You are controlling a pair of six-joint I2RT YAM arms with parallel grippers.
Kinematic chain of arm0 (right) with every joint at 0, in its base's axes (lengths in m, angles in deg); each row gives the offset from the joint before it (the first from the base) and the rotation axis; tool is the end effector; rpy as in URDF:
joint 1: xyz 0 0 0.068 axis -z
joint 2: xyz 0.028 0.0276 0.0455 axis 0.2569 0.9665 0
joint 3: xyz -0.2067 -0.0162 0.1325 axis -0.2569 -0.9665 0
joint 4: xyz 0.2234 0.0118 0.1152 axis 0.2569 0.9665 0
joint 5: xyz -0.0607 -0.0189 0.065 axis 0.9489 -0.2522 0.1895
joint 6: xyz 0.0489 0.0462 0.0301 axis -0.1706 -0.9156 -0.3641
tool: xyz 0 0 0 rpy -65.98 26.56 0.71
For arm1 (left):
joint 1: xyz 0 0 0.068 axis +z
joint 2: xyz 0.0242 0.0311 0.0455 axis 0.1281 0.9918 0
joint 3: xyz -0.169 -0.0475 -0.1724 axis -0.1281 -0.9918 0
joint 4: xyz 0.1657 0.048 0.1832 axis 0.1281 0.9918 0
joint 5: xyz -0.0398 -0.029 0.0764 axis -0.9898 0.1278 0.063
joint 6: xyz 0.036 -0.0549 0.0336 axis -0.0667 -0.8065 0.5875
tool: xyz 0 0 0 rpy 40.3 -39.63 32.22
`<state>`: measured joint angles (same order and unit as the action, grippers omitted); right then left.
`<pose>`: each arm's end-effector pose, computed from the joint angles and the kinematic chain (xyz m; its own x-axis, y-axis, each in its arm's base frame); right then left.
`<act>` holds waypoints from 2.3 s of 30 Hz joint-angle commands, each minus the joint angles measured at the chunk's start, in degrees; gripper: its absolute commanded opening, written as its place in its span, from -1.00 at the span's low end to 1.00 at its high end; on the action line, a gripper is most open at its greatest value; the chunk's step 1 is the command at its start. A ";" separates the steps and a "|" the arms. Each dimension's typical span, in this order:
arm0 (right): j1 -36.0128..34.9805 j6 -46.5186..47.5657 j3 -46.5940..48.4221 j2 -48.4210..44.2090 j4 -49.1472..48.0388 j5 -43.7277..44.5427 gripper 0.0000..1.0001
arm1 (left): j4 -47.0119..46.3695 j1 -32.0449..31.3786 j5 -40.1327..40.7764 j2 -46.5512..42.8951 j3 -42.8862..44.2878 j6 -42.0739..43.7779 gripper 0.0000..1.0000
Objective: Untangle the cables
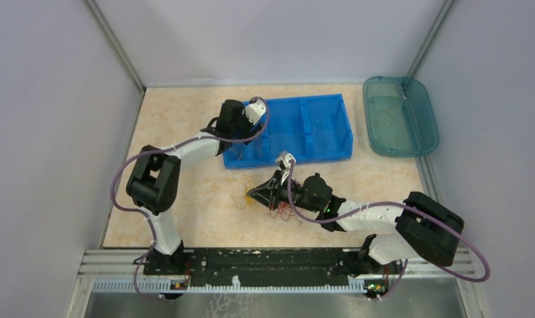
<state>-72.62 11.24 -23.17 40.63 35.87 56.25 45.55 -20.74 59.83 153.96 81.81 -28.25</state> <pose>0.1436 0.2516 0.2043 -0.4473 0.1852 -0.8750 -0.8245 0.2936 0.4836 0.3805 -0.1959 0.1746 -0.2189 0.6502 -0.7275 0.5616 0.6937 0.4511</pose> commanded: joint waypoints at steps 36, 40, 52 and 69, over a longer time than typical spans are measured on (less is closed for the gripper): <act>2.01 -6.28 12.27 5.93 -7.41 -22.55 -1.00 | 77.56 5.23 -60.13 -44.99 -0.61 58.61 0.26; 1.99 -6.36 12.51 6.46 -8.40 -22.21 -1.00 | 74.28 4.97 -60.01 -45.39 -1.64 55.45 0.05; 4.42 -11.58 6.78 6.49 -16.54 -19.78 -0.05 | 54.60 4.19 -57.21 -52.21 -5.41 45.58 -1.00; 11.02 -13.86 7.36 3.50 -19.10 -21.75 0.24 | 47.44 4.02 -61.10 -58.66 -2.21 40.04 -1.00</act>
<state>-60.88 -4.76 -20.31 44.61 17.99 37.06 96.67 -16.41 1.78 96.19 77.04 15.03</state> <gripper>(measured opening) 0.620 0.009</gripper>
